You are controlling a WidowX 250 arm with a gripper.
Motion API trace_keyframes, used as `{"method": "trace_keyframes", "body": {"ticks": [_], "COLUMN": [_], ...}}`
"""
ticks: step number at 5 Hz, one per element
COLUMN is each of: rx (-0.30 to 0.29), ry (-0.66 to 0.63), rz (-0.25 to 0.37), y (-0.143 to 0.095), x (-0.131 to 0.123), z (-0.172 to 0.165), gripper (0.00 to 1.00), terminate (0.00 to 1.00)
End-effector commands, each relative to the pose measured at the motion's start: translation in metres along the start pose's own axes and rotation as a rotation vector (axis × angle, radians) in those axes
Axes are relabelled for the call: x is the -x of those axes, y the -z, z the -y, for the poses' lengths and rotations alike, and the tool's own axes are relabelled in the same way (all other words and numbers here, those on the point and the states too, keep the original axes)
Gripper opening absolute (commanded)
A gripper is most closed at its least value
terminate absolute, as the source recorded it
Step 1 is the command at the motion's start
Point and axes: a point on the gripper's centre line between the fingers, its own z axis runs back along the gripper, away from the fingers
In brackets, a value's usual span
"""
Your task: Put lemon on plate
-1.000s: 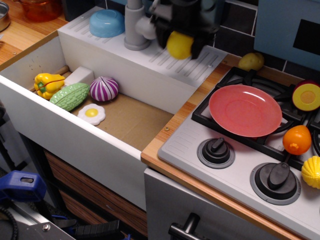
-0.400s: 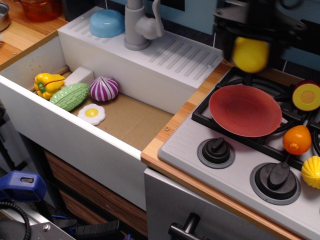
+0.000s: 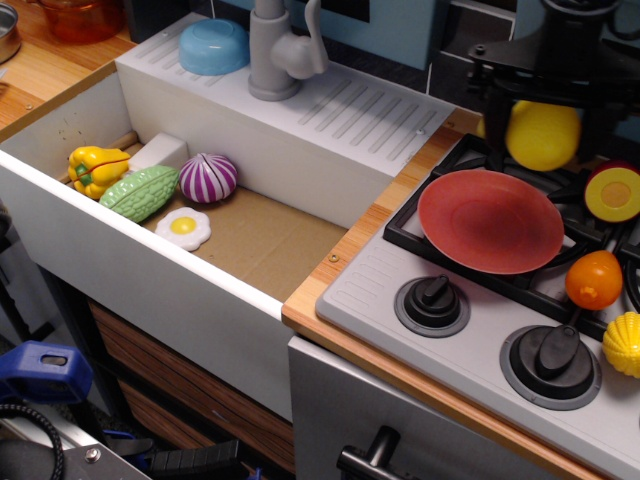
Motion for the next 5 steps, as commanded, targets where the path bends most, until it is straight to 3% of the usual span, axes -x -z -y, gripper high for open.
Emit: {"method": "trace_keyframes", "body": {"ticks": [1, 2, 4, 5], "rx": [-0.006, 0.034, 0.017, 0.017], "ry": [0.006, 0.01, -0.012, -0.012], "rz": [0.041, 0.03, 0.061, 0.061], "y": [-0.0131, -0.0132, -0.0141, -0.0141], "x": [-0.0108, -0.0102, -0.0114, -0.0114], "z": [0.003, 0.0044, 0.003, 0.003], "gripper": [0.0, 1.0, 1.0, 1.0], "terminate": [0.0, 0.0, 0.0, 1.0]}}
